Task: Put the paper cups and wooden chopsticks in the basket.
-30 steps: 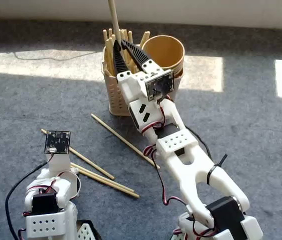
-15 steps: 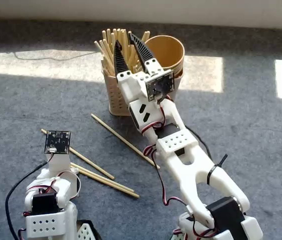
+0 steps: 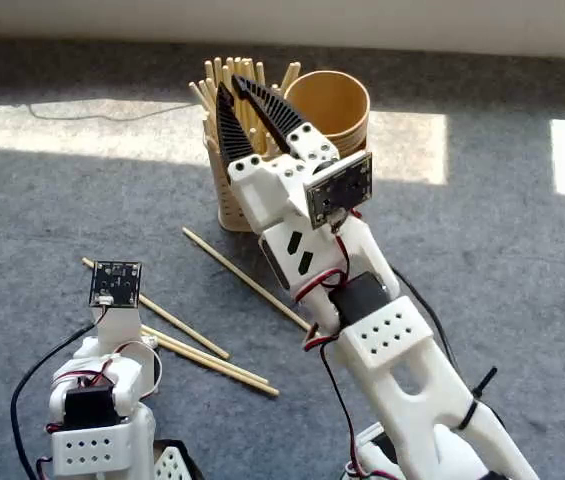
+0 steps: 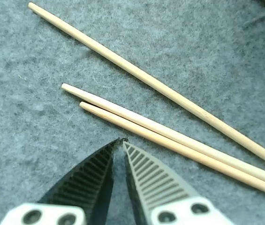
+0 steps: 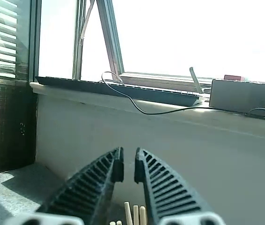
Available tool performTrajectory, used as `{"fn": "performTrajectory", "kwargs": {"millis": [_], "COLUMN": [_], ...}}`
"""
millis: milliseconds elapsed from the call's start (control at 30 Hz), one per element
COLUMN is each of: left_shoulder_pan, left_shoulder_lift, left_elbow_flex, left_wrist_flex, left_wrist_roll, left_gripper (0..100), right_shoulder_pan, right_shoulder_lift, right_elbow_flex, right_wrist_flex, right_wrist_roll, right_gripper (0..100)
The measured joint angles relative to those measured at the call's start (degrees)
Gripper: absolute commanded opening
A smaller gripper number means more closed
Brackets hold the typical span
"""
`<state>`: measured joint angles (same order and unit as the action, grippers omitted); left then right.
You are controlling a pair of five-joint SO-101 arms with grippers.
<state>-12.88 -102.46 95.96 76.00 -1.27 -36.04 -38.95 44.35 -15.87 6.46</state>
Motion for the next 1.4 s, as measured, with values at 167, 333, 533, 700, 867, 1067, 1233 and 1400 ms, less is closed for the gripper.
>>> {"fn": "performTrajectory", "kwargs": {"millis": [167,333,533,700,867,1067,1233,1400], "left_shoulder_pan": [0.0,0.0,0.0,0.18,0.18,-1.49,-2.46,-2.55], "left_shoulder_lift": [0.0,0.0,0.0,0.0,-0.09,-0.53,-0.62,-0.7], "left_elbow_flex": [0.0,0.0,0.0,0.0,-1.05,-5.27,-10.64,-9.93], "left_wrist_flex": [0.0,0.0,0.0,0.0,0.44,0.44,0.44,0.44], "left_wrist_roll": [0.0,0.0,0.0,0.0,0.09,0.0,0.0,0.0], "left_gripper": [0,0,0,0,0,0,0,0], "right_shoulder_pan": [-1.05,-0.97,-0.97,-2.73,-5.63,-5.98,-5.98,-5.98], "right_shoulder_lift": [-8.0,-14.95,-21.19,-23.21,-23.3,-23.3,-23.3,-23.3], "right_elbow_flex": [0.18,0.26,0.35,0.53,3.78,9.85,14.07,17.85], "right_wrist_flex": [12.04,23.21,37.63,46.77,54.68,55.03,55.03,55.03], "right_wrist_roll": [0.0,0.0,0.0,0.0,0.0,0.0,0.0,0.0], "right_gripper": [4.7,4.5,4.5,4.5,4.5,4.5,4.5,4.5]}}
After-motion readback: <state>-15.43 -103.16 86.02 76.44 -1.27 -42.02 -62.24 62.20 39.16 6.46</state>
